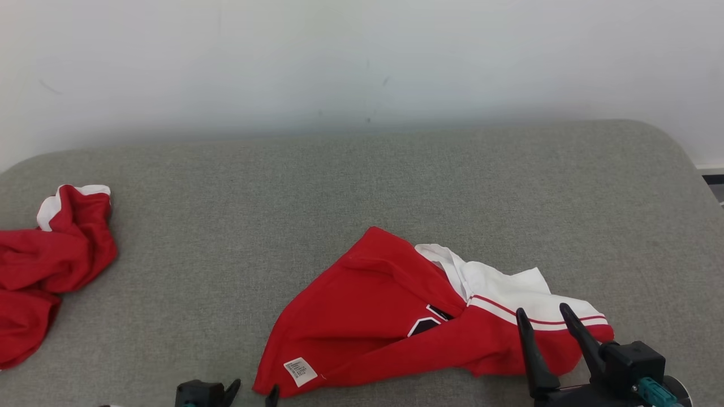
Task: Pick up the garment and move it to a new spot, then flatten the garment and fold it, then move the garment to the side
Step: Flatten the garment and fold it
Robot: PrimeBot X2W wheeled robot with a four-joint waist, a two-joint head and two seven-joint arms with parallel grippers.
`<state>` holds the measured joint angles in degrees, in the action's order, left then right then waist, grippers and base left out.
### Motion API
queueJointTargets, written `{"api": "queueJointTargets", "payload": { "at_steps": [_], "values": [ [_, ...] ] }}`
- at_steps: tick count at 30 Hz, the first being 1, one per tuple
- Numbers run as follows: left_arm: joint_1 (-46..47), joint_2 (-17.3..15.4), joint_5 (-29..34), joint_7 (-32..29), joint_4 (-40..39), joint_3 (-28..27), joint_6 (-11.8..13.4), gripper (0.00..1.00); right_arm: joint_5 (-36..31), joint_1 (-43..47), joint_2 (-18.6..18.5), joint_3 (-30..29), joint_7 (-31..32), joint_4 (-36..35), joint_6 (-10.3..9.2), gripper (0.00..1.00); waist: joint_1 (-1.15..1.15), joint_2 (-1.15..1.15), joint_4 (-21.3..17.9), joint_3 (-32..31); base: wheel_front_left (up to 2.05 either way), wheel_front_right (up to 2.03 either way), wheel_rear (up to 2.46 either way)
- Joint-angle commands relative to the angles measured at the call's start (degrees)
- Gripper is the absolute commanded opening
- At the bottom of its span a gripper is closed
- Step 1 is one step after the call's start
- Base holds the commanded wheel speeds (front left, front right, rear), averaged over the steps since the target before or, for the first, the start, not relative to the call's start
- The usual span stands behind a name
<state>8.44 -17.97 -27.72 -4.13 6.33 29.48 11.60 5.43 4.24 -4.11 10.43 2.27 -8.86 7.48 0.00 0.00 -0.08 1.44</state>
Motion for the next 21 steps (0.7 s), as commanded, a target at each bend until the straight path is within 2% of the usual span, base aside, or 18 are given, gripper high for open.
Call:
{"api": "queueJointTargets", "payload": {
  "at_steps": [1,12,13,14,15,21],
  "values": [
    [0.79,0.5,-0.68,-0.75,1.8,0.73,-0.88,1.0,0.21,-0.28,-0.21,0.17,0.04,0.09,0.03,1.0,0.0,0.0,-0.85,0.94,0.0,0.0,0.0],
    [3.18,2.17,-2.23,-1.04,7.93,1.35,-2.31,1.0,0.57,-1.36,-0.73,-0.43,0.02,0.37,0.03,1.0,0.0,0.0,-1.89,3.2,0.0,0.0,0.0],
    [3.41,2.25,-2.34,-0.92,8.22,1.38,-2.35,0.84,0.61,-1.51,-0.8,-0.58,0.03,0.4,0.03,1.0,0.0,0.0,-1.89,3.32,0.0,0.0,0.0],
    [3.59,2.33,-2.39,-0.77,8.45,1.43,-2.37,0.3,0.66,-1.64,-0.84,-0.8,0.1,0.45,0.03,1.0,0.0,0.0,-1.88,3.43,0.0,0.0,0.0],
    [3.76,2.4,-2.43,-0.7,8.58,1.54,-2.58,0.0,0.75,-1.83,-0.96,-1.02,0.14,0.47,0.03,1.0,0.0,0.0,-1.88,3.57,0.0,0.0,0.0],
    [4.89,2.41,-1.91,-0.42,8.0,1.79,-2.41,0.0,1.74,-4.32,-3.02,-4.57,1.37,1.26,0.03,1.0,0.0,0.0,-1.83,4.57,0.0,0.0,0.0]
  ]
}}
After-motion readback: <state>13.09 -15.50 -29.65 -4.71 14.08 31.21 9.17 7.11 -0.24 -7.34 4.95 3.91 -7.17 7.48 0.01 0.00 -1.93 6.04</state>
